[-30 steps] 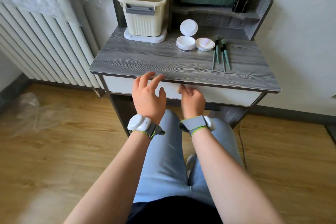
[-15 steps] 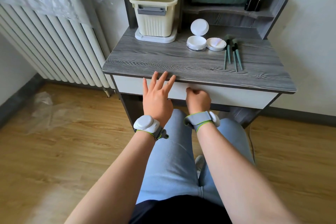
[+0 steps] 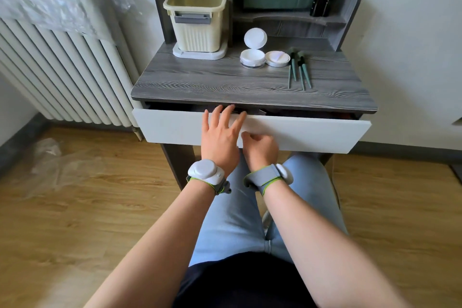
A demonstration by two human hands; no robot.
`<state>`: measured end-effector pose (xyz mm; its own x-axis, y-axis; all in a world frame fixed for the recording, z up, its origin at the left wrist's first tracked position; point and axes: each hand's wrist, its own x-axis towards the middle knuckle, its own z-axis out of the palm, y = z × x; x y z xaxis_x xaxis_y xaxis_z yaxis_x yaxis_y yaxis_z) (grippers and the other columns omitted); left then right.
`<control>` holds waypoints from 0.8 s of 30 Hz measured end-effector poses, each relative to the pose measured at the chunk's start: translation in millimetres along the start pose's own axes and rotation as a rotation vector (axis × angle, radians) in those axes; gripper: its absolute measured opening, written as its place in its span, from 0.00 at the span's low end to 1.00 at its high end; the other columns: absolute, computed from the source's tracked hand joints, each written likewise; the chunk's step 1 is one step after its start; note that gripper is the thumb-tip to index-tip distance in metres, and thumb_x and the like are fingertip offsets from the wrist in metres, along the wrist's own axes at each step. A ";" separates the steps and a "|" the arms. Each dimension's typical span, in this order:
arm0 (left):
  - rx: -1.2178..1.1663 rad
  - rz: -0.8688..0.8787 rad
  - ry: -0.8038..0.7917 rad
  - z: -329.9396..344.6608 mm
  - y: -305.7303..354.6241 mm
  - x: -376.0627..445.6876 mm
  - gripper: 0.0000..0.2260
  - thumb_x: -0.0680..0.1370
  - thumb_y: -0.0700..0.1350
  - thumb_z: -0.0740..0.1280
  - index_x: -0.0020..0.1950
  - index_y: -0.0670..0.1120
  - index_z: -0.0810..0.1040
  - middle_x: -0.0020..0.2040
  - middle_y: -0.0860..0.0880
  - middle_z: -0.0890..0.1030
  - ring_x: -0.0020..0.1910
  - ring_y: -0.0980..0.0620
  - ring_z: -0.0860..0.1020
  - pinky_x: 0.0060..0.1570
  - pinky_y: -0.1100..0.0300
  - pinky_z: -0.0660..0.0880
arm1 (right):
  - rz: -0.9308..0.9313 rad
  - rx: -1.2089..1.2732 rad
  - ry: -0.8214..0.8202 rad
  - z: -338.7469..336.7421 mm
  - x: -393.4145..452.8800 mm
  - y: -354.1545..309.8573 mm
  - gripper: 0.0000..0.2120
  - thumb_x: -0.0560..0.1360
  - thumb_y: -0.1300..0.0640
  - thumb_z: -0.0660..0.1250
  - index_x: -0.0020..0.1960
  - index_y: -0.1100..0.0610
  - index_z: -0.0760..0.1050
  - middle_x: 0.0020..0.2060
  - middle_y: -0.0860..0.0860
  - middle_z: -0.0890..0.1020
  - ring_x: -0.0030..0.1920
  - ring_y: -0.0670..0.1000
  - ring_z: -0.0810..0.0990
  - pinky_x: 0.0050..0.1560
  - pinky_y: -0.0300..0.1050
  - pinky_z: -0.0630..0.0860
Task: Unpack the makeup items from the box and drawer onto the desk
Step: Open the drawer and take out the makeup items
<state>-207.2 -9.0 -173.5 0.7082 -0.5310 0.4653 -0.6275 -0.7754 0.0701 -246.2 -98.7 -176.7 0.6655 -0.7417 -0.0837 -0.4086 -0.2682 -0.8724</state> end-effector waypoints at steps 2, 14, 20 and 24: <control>-0.038 0.019 0.040 5.0 7.0 -1.1 0.32 0.66 0.41 0.70 0.71 0.49 0.70 0.66 0.43 0.74 0.67 0.38 0.70 0.70 0.40 0.60 | -0.015 -0.019 -0.036 -3.3 -0.5 -2.9 0.16 0.72 0.50 0.66 0.34 0.62 0.80 0.26 0.55 0.78 0.31 0.59 0.70 0.35 0.43 0.64; -0.095 -0.072 -0.068 -2.6 1.7 22.8 0.23 0.65 0.44 0.71 0.59 0.47 0.74 0.57 0.45 0.73 0.58 0.40 0.70 0.62 0.48 0.59 | -0.055 -0.035 -0.010 -0.7 1.9 3.1 0.14 0.71 0.54 0.64 0.32 0.61 0.78 0.25 0.56 0.75 0.32 0.61 0.71 0.33 0.43 0.65; -0.143 -0.101 -0.164 -14.1 2.4 34.2 0.20 0.65 0.45 0.72 0.56 0.49 0.75 0.60 0.45 0.68 0.59 0.41 0.65 0.56 0.50 0.61 | -0.051 -0.059 -0.004 2.2 1.1 4.6 0.15 0.72 0.55 0.64 0.31 0.65 0.74 0.28 0.61 0.76 0.33 0.60 0.67 0.32 0.46 0.62; -0.164 -0.119 -0.174 -18.2 1.8 31.9 0.13 0.67 0.44 0.69 0.51 0.50 0.78 0.60 0.48 0.69 0.61 0.42 0.64 0.56 0.48 0.60 | -0.074 -0.065 0.049 2.2 -11.2 10.2 0.23 0.73 0.52 0.64 0.23 0.59 0.62 0.23 0.56 0.68 0.32 0.59 0.65 0.33 0.46 0.62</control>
<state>-191.6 -21.1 -142.4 0.8160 -0.5016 0.2872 -0.5708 -0.7776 0.2637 -256.5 -91.8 -185.7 0.6650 -0.7469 0.0052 -0.3998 -0.3619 -0.8421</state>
